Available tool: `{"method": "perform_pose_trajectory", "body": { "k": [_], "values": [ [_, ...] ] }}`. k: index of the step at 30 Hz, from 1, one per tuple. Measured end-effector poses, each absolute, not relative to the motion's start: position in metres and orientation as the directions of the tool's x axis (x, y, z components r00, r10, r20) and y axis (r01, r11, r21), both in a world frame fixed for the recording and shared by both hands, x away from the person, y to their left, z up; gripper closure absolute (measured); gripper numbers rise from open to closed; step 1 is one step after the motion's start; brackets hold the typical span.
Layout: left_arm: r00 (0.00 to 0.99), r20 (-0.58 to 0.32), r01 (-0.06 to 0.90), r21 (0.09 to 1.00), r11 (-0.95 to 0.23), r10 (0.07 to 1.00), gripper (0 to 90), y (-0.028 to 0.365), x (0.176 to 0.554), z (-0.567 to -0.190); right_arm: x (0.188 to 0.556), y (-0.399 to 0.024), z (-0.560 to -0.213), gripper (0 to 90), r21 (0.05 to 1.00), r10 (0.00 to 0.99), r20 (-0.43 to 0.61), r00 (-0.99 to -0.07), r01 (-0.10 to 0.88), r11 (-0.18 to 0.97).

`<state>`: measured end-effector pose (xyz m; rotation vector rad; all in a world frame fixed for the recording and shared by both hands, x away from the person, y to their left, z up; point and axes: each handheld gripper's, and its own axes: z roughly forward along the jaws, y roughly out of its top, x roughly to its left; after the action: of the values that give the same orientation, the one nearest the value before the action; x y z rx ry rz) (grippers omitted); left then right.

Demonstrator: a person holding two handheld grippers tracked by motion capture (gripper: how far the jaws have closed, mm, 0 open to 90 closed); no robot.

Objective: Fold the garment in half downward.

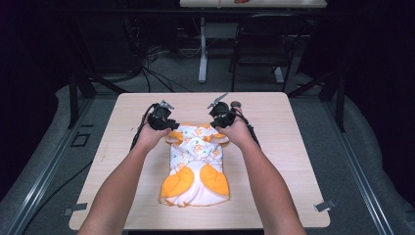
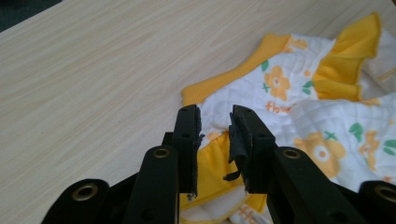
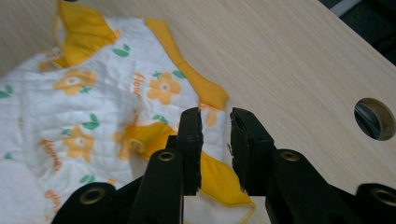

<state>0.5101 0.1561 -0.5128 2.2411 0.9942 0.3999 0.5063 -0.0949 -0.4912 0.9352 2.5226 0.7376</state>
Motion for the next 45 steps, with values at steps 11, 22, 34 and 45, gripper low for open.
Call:
{"method": "perform_pose_trajectory", "body": {
  "k": [11,22,34,45],
  "values": [
    [0.656,0.076,0.540,0.648,-0.537,0.751,61.7,0.150,0.521,-0.538,0.515,-0.091,-0.523,68.8,0.550,0.715,-0.207,-0.668,0.525,0.650],
    [0.651,0.074,0.566,0.617,-0.547,0.756,59.4,0.155,0.519,-0.558,0.518,-0.082,-0.548,67.1,0.484,0.719,-0.148,-0.679,0.584,0.651],
    [0.704,0.059,0.537,0.608,-0.585,0.708,63.5,0.157,0.491,-0.566,0.497,-0.094,-0.557,68.7,0.501,0.688,-0.054,-0.724,0.576,0.645],
    [0.706,0.034,0.529,0.639,-0.559,0.707,63.1,0.154,0.499,-0.541,0.499,-0.098,-0.537,68.5,0.528,0.700,-0.049,-0.713,0.576,0.624]
  ]
}}
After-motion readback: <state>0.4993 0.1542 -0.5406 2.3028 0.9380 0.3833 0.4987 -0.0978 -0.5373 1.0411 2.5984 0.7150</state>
